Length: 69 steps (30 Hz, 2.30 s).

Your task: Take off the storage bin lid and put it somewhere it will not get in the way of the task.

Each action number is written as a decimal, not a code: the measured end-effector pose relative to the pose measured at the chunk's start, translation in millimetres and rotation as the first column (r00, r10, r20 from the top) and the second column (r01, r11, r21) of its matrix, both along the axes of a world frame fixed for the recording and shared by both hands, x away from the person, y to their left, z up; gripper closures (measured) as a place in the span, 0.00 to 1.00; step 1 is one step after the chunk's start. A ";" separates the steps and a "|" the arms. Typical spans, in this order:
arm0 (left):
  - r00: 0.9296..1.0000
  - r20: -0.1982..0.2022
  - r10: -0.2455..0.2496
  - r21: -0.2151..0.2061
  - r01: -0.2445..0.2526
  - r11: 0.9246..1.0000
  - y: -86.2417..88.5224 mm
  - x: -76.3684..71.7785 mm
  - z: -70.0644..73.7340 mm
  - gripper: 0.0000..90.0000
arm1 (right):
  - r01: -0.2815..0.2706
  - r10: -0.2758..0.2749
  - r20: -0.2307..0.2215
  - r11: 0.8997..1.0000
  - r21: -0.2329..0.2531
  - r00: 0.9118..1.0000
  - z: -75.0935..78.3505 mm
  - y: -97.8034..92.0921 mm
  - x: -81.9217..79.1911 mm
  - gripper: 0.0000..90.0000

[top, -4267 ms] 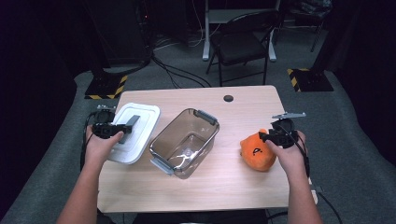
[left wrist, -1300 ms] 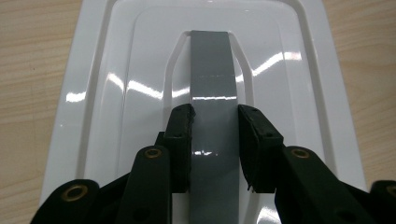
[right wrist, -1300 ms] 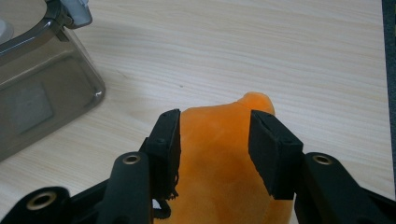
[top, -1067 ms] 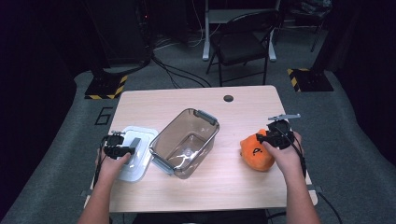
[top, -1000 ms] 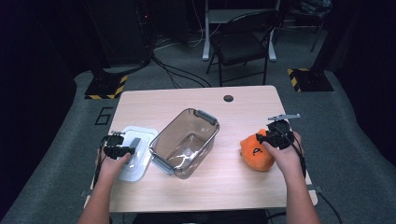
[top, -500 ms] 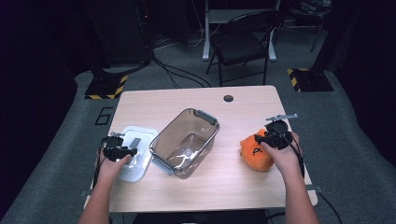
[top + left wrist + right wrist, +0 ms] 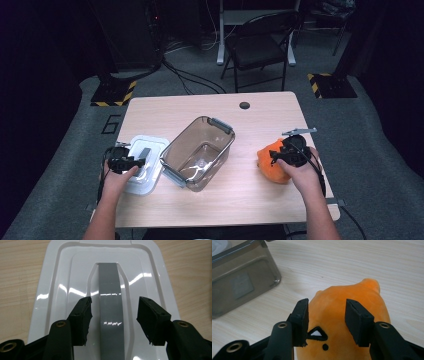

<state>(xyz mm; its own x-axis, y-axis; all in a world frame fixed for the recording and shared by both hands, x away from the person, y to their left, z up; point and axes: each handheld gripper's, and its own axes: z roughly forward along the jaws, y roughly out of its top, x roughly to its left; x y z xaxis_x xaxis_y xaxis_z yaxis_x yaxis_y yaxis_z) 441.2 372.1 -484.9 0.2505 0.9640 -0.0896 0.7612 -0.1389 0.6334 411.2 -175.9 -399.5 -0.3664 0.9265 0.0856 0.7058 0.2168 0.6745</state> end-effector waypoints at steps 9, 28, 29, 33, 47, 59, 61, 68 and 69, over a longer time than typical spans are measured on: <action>1.000 0.017 0.012 -0.014 -0.012 1.000 3.1 -1.6 2.5 0.49 | -0.004 0.004 0.009 1.000 0.004 1.000 -1.2 -5.9 -16.2 0.60; 0.999 0.017 0.028 -0.020 -0.028 0.999 7.0 -2.7 3.4 0.49 | -0.007 0.007 -0.016 1.000 -0.026 1.000 -10.1 -12.6 -36.4 0.57; 0.999 0.022 0.031 -0.021 -0.030 0.999 7.7 -2.5 3.2 0.49 | -0.007 0.007 -0.019 1.000 -0.024 1.000 -10.7 -12.2 -35.4 0.57; 0.999 0.019 0.032 -0.021 -0.031 0.999 10.0 -2.7 3.5 0.49 | -0.010 0.009 -0.014 0.999 -0.043 1.000 -14.1 -10.7 -29.8 0.53; 0.999 0.016 0.043 -0.033 -0.043 0.999 12.5 -2.5 2.1 0.49 | -0.023 0.021 -0.018 0.997 -0.077 1.000 -19.2 -8.3 -7.4 0.43; 0.999 0.010 0.048 -0.036 -0.047 0.998 13.4 -2.1 0.9 0.50 | -0.029 0.027 -0.017 0.992 -0.120 0.999 -17.2 -4.1 16.0 0.41; 0.999 0.014 0.051 -0.037 -0.051 0.998 13.4 -2.1 0.8 0.50 | -0.031 0.028 -0.024 0.991 -0.127 0.999 -16.8 -2.8 18.5 0.40; 0.999 0.015 0.051 -0.038 -0.051 0.998 13.4 -2.0 0.7 0.50 | -0.024 0.020 -0.027 0.987 -0.156 0.999 -17.8 -1.8 30.3 0.41; 0.999 0.016 0.051 -0.039 -0.050 0.998 13.2 -2.1 0.9 0.50 | -0.018 0.014 -0.024 0.987 -0.159 1.000 -17.8 -2.2 31.6 0.42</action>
<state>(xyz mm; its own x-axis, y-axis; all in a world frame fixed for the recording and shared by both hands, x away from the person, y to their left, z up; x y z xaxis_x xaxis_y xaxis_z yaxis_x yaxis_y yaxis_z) 439.0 385.3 -484.1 0.2034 0.9713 -0.1229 0.7561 -0.0761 0.6501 442.8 -178.1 -417.3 -0.3809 0.9230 -0.0542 0.7163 0.3316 0.6139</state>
